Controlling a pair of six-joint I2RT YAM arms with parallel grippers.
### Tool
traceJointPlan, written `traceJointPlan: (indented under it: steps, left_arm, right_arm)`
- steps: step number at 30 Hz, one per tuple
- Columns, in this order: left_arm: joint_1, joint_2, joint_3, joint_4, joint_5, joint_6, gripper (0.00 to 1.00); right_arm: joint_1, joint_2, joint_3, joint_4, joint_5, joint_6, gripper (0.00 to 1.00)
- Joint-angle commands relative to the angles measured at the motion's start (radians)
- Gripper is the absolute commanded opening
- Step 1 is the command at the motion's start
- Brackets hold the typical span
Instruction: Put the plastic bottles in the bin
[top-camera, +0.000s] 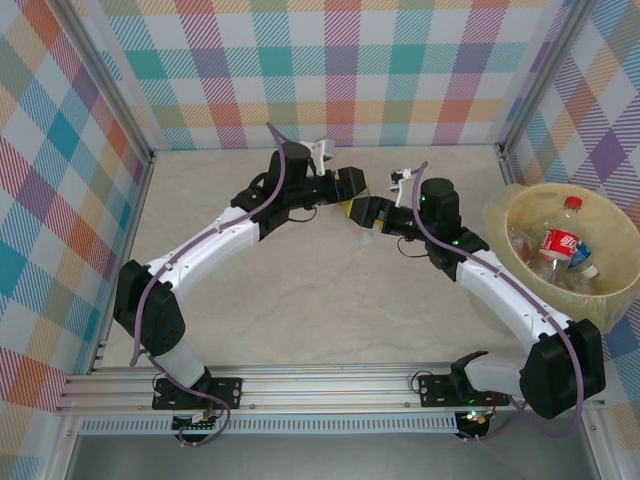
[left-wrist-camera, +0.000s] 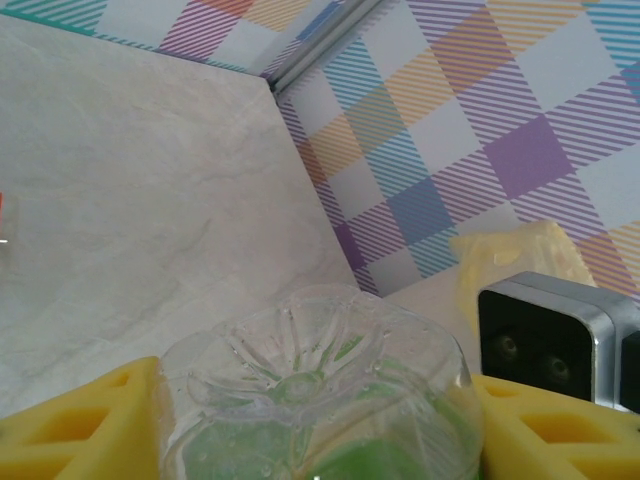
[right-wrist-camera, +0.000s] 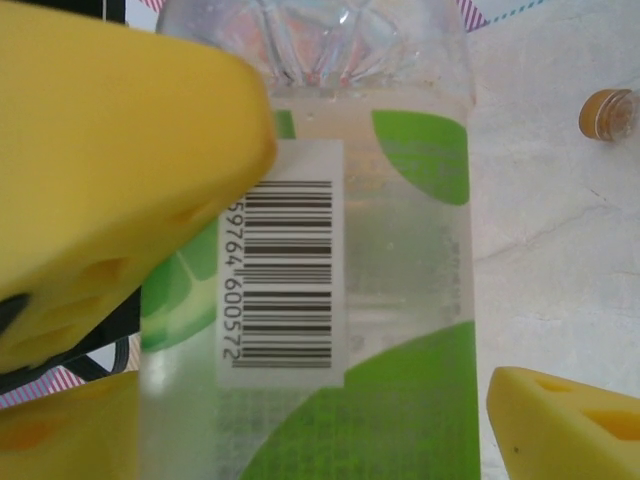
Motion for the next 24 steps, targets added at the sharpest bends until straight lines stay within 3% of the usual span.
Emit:
traceJointPlan:
  steps: [1, 4, 8, 13, 15, 20, 24]
  left_arm:
    - [-0.012, -0.007, -0.001, 0.042, 0.029, -0.015, 0.55]
    - [-0.012, -0.007, 0.001, 0.035, 0.029, -0.014, 0.56]
    - [-0.012, -0.004, 0.014, 0.022, 0.034, -0.017, 0.60]
    - [-0.009, -0.038, 0.044, -0.059, -0.042, -0.004, 0.94]
    - [-0.008, -0.057, 0.040, -0.058, -0.047, 0.000, 0.99]
    - [-0.003, -0.106, 0.027, -0.089, -0.126, -0.017, 1.00]
    - [-0.001, -0.158, -0.021, -0.130, -0.295, -0.033, 1.00]
  right_arm:
    - [0.007, 0.003, -0.004, 0.042, -0.012, -0.015, 0.73]
    - [0.007, -0.006, -0.007, 0.047, -0.005, -0.016, 0.62]
    - [0.007, -0.017, -0.004, 0.011, 0.033, -0.032, 0.56]
    - [0.007, -0.045, -0.002, -0.057, 0.109, -0.063, 0.54]
    - [0.006, -0.058, 0.011, -0.105, 0.143, -0.088, 0.54]
    - [-0.006, -0.070, 0.112, -0.352, 0.292, -0.179, 0.52]
    - [-0.052, -0.098, 0.218, -0.549, 0.426, -0.253, 0.52]
